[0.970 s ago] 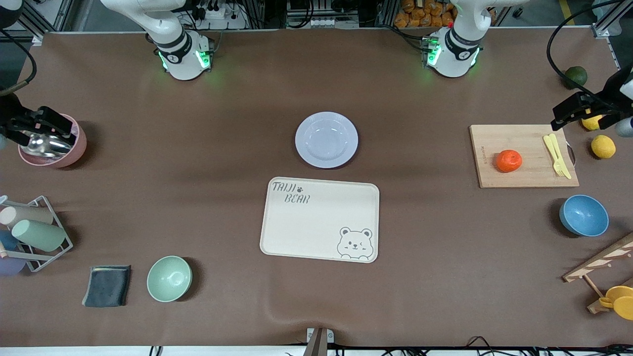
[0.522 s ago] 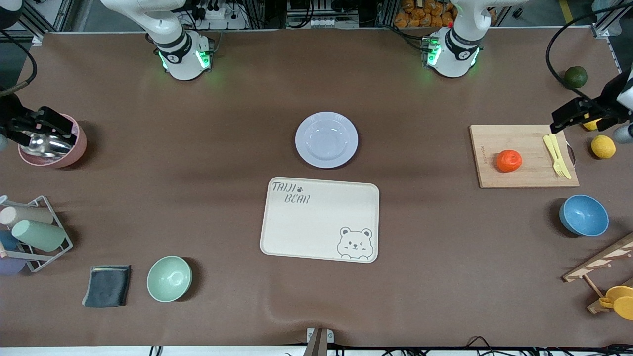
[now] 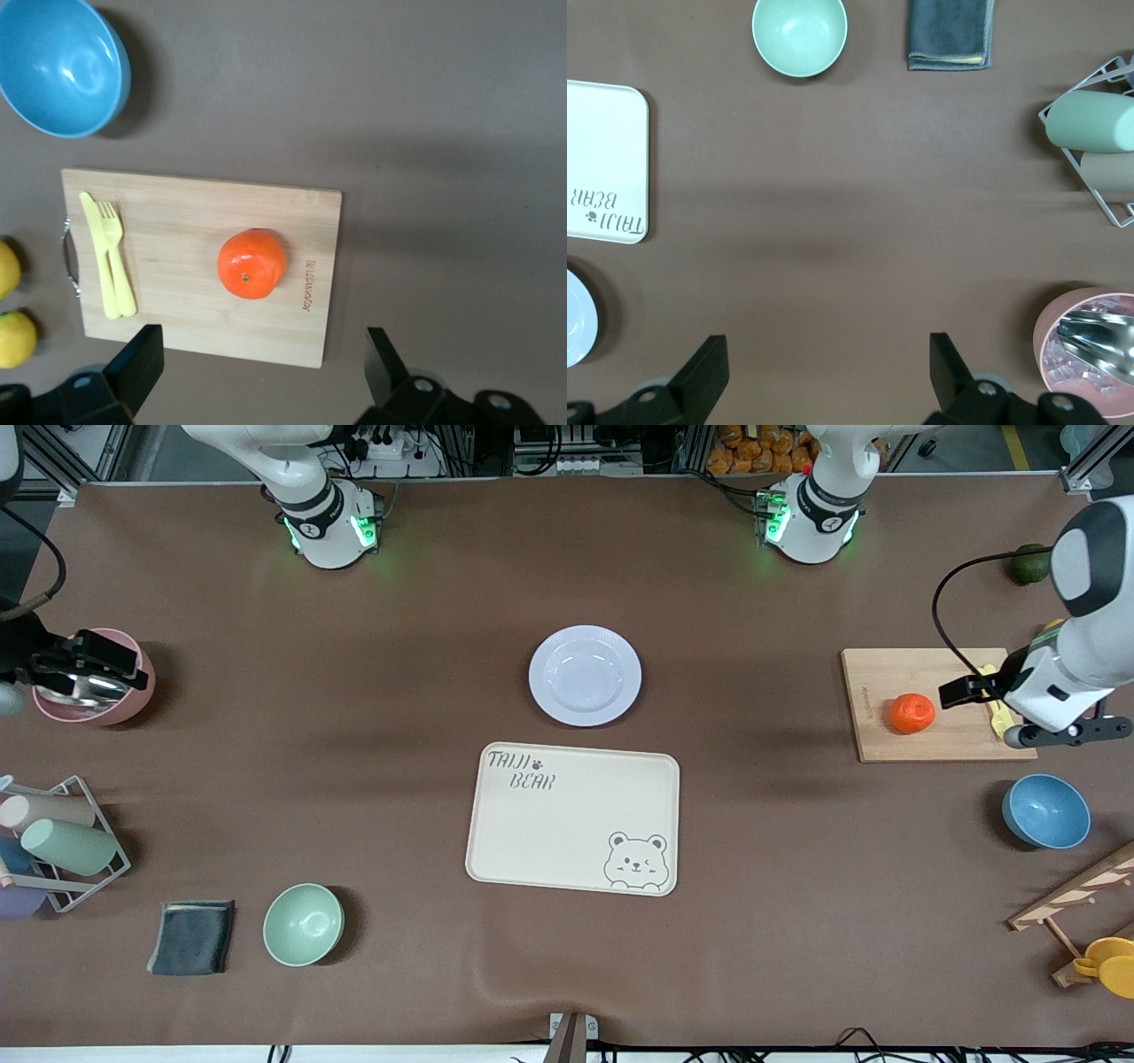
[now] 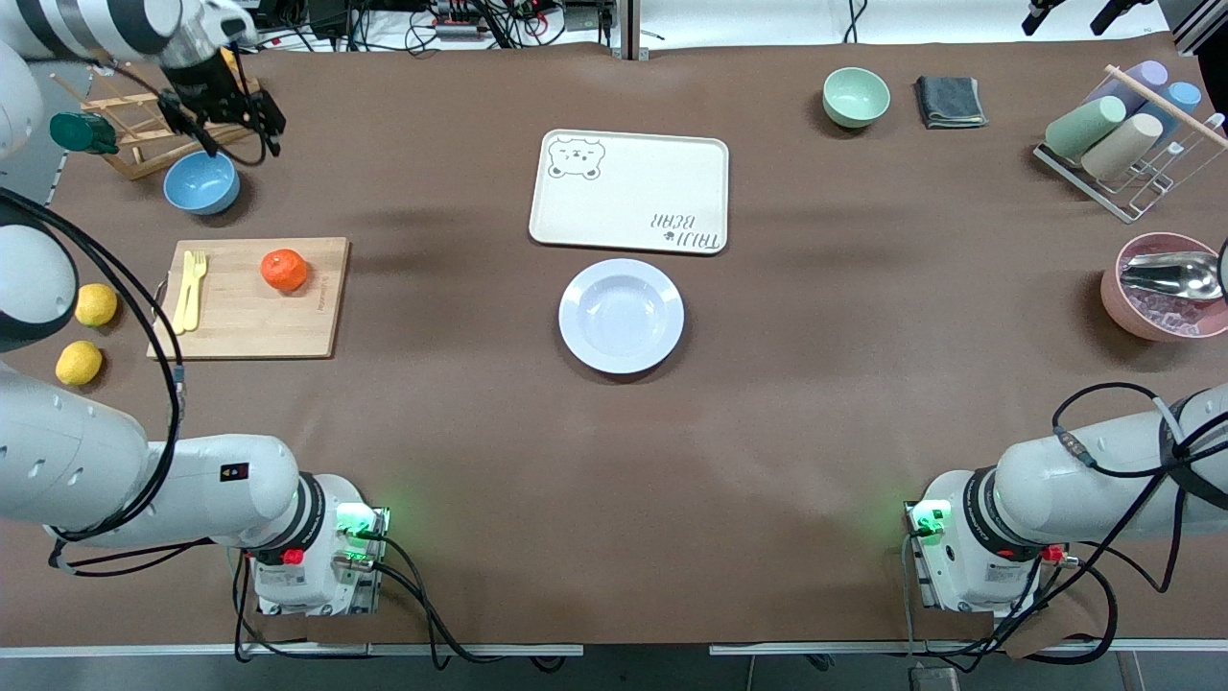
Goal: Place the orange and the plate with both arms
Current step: 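Reach the left gripper down to the orange on the cutting board, then grasp the orange with the left gripper while the right gripper reaches the plate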
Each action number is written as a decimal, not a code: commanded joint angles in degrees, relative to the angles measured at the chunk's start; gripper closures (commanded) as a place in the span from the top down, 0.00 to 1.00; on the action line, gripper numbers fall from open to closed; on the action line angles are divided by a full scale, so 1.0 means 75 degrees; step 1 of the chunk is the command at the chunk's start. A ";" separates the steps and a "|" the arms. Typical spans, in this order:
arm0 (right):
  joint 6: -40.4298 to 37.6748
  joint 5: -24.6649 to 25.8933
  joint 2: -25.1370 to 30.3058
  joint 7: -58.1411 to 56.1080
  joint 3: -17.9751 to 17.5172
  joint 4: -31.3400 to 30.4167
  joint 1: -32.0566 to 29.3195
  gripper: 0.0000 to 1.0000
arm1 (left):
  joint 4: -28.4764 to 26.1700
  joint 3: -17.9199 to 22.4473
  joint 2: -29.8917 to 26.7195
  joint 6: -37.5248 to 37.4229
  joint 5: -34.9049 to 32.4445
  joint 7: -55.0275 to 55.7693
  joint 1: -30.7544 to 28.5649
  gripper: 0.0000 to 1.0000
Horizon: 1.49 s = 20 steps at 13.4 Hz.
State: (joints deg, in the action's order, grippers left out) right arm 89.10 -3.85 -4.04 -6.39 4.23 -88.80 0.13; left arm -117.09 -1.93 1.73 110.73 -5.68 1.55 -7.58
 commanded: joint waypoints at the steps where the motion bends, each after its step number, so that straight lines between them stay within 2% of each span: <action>1: -0.0103 -0.0259 -0.0047 -0.0085 -0.0083 -0.0054 -0.0041 1.00 | -0.1271 -0.0083 -0.0244 0.1286 -0.0098 -0.0089 -0.0453 1.00; 4: -0.0443 -0.2107 -0.0082 0.0148 -0.0048 -0.0767 -0.0192 1.00 | -0.1848 -0.0071 0.0177 0.2448 -0.0168 -0.0101 -0.0746 1.00; 7: -0.0455 -0.2497 -0.0105 0.0172 -0.0059 -0.0921 -0.0170 1.00 | -0.1931 -0.0048 0.0612 0.2802 -0.0180 -0.0101 -0.0795 1.00; 9: -0.0432 -0.3525 -0.0094 0.0208 -0.0048 -0.1528 -0.0181 1.00 | -0.1977 -0.0059 0.0916 0.3094 -0.0180 -0.0101 -0.0934 1.00; 12: -0.0268 -0.3787 -0.0082 0.0312 -0.0083 -0.1952 0.0064 1.00 | -0.2024 -0.0071 0.1339 0.3540 -0.0192 -0.0113 -0.1076 1.00; 14: -0.0139 -0.4697 -0.0082 0.0337 -0.0083 -0.2454 0.0076 1.00 | -0.2071 -0.0071 0.1421 0.3564 -0.0192 -0.0101 -0.1088 1.00; 16: 0.0025 -0.5111 -0.0105 0.0337 -0.0095 -0.2784 0.0100 1.00 | -0.2130 -0.0071 0.1457 0.3564 -0.0180 -0.0101 -0.1088 1.00; 18: 0.0212 -0.5975 -0.0152 0.0290 -0.0083 -0.3310 0.0252 1.00 | -0.2235 -0.0071 0.1457 0.3564 -0.0180 -0.0101 -0.1076 1.00; 20: 0.0668 -0.6539 -0.0141 0.0196 -0.0095 -0.3779 0.0543 1.00 | -0.2282 -0.0071 0.1538 0.3564 -0.0180 -0.0101 -0.1076 1.00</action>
State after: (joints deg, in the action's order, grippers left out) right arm 91.25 -48.86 -6.01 -4.80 3.47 -113.46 2.31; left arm -133.22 -2.02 13.21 136.48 -5.69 1.14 -15.02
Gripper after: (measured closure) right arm 0.000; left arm 0.000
